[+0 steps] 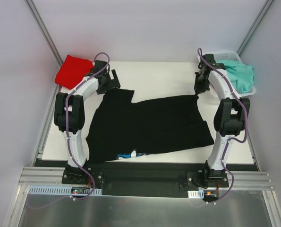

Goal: Fold and stack the t-shirts

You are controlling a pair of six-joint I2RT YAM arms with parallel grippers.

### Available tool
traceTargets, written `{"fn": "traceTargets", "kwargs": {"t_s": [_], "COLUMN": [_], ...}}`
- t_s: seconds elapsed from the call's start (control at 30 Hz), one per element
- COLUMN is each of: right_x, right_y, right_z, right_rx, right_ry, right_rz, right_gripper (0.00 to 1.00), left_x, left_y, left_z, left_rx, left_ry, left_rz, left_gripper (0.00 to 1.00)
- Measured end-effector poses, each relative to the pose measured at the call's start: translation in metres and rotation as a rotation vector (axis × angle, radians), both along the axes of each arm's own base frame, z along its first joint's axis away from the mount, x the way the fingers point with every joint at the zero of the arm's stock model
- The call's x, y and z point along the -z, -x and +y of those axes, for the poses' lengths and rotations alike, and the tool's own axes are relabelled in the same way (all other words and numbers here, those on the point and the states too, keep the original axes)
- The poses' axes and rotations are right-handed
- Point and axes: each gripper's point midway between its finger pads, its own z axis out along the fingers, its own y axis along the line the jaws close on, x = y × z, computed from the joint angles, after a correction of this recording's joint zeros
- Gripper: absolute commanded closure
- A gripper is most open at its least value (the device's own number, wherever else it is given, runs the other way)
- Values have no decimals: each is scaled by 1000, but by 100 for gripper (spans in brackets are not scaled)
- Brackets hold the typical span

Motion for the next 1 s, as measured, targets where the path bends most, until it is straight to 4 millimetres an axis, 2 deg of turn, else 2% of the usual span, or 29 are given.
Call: {"fn": "traceTargets", "kwargs": {"t_s": [0.2, 0.4, 0.53, 0.7, 0.83, 1.0], "right_x": [-21, -33, -42, -49, -51, -52], "right_y": [20, 29, 31, 40, 46, 48], "right_z": [16, 30, 32, 35, 38, 41], "right_rx": [-34, -67, -73, -77, -82, -92], "right_ry": [-11, -21, -28, -38, -47, -56], "right_rz": [-30, -49, -69, -80, -80, -82], "right_gripper": [99, 99, 99, 99, 99, 99], "left_x": [-9, -6, 7, 22, 19, 15], "left_y": [-25, -39, -41, -38, -44, -51], "left_z": [30, 28, 29, 41, 48, 53], "left_rx": [-59, -22, -13, -20, -32, -36], "left_ry": [-15, -60, -87, -157, -204, -237], "left_rz": [-36, -56, -37, 6, 5, -2], "left_gripper": [1, 5, 5, 6, 7, 15]}}
